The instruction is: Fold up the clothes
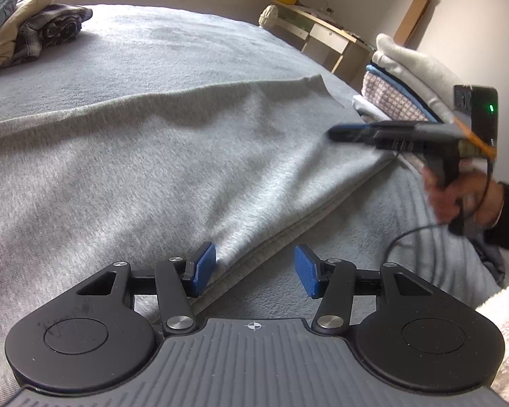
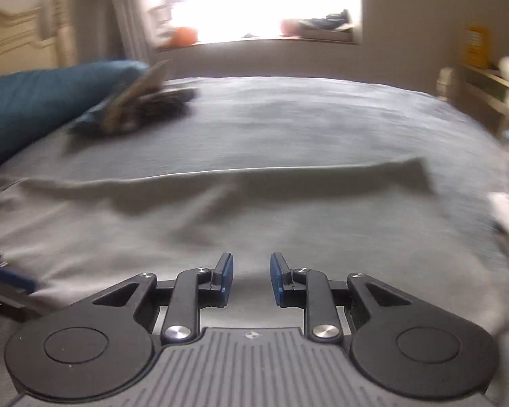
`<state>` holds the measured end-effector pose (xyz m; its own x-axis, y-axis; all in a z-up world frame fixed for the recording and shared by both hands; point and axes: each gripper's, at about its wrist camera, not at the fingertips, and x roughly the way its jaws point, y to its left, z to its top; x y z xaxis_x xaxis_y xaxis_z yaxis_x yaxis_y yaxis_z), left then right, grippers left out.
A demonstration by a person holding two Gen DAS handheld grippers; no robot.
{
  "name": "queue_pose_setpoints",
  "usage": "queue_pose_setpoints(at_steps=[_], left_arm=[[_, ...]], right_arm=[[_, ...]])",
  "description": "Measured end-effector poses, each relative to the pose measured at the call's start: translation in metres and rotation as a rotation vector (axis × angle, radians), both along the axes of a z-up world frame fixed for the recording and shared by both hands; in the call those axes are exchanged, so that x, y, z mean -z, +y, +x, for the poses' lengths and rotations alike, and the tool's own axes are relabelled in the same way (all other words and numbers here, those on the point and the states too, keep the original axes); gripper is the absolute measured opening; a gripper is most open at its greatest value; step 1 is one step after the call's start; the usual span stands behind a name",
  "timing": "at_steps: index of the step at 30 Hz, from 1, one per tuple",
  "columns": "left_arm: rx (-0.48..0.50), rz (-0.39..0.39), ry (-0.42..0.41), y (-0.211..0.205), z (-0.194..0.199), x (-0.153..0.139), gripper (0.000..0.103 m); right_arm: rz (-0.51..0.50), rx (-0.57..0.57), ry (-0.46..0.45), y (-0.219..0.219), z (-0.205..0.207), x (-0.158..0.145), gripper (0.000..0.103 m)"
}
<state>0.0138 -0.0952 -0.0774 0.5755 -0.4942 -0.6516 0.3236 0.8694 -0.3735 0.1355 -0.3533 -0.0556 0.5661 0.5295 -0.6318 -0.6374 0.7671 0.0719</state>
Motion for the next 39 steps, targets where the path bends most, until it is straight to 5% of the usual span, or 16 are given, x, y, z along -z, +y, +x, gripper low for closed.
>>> queue_pose_setpoints(at_steps=[3, 6, 10, 14, 17, 19, 23, 27, 30, 33, 39], left_arm=[[-0.031, -0.01, -0.019, 0.007, -0.002, -0.007, 0.051], [-0.075, -0.009, -0.027, 0.016, -0.001, -0.009, 0.051], [-0.119, -0.011, -0.024, 0.027, 0.001, -0.008, 0.051], [-0.15, -0.013, -0.012, 0.036, 0.006, -0.003, 0.051], [-0.167, 0.002, -0.002, 0.04, 0.01, 0.001, 0.051], [-0.174, 0.016, 0.006, 0.04, 0.011, 0.004, 0.051], [-0.172, 0.05, 0.005, 0.037, 0.01, 0.007, 0.051], [-0.162, 0.074, 0.0, 0.034, 0.009, 0.006, 0.051], [-0.159, 0.071, 0.006, 0.036, 0.008, 0.006, 0.051], [-0.149, 0.064, 0.011, 0.038, 0.008, 0.006, 0.051], [-0.128, 0.054, 0.01, 0.04, 0.005, 0.008, 0.052]], right_arm=[[-0.076, -0.194, -0.01, 0.058, -0.021, 0.013, 0.024], [-0.172, -0.183, -0.018, 0.063, -0.022, 0.026, 0.024], [-0.211, 0.037, -0.002, -0.016, -0.003, 0.03, 0.024], [-0.209, 0.391, 0.059, -0.114, 0.026, 0.028, 0.024], [-0.203, 0.485, 0.022, -0.133, 0.034, 0.012, 0.025], [-0.14, 0.398, -0.01, -0.11, 0.035, 0.0, 0.025], [-0.088, 0.041, -0.036, -0.011, 0.038, 0.0, 0.024], [-0.138, -0.293, -0.042, 0.094, 0.032, 0.023, 0.024], [-0.183, -0.347, -0.071, 0.112, 0.039, 0.036, 0.024], [-0.11, -0.184, 0.011, 0.068, 0.081, 0.034, 0.024], [-0.042, 0.358, 0.049, -0.077, 0.178, 0.039, 0.023]])
